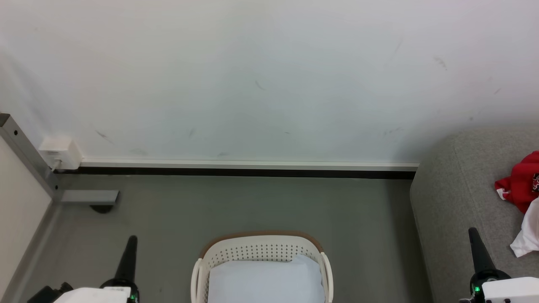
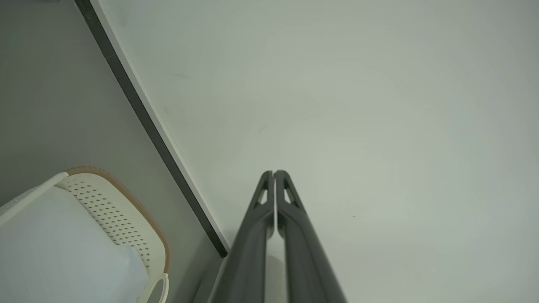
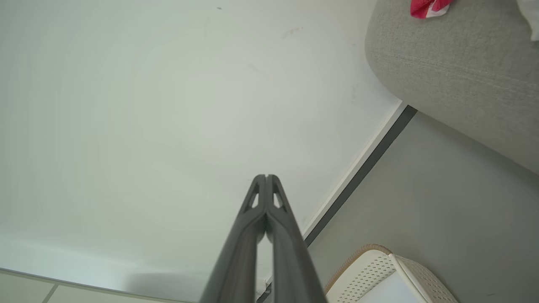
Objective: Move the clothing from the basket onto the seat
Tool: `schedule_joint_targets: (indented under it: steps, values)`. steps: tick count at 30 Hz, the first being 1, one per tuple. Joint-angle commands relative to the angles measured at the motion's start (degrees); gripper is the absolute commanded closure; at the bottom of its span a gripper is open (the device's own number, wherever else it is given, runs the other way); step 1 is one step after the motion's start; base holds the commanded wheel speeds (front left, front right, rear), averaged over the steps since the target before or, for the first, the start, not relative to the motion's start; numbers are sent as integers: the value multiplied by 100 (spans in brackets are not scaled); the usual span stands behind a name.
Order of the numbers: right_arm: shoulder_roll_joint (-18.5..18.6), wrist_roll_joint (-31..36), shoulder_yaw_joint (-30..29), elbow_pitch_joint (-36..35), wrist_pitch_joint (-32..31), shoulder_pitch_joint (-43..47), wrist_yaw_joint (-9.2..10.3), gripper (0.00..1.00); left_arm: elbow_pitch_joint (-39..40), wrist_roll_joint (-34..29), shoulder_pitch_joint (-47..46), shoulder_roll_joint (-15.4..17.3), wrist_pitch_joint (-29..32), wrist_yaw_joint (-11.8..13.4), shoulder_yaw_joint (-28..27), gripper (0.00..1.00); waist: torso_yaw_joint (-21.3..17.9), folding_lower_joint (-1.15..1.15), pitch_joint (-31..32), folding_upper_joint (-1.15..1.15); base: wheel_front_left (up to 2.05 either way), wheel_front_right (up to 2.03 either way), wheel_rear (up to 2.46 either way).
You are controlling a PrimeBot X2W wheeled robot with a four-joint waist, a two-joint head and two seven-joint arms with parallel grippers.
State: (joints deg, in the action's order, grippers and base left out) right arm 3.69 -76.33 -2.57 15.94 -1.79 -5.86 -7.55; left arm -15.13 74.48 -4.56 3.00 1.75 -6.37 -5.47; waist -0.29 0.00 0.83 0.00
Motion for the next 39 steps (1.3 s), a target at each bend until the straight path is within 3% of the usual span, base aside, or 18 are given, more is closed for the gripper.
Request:
schedule_joint_targets:
  steps: [1, 39]
  values:
    - [7, -136, -54, -63, -31, -78, 8, 100, 54, 156, -100, 20, 27, -34, -30, 100, 1, 0, -3, 0, 0, 0, 0]
    - [-79, -1539, -402, -202, -474, -56, 12, 100, 112, 1700, -185, -6, 470, -122, -110, 100, 26, 0, -93, 0, 0, 0, 0]
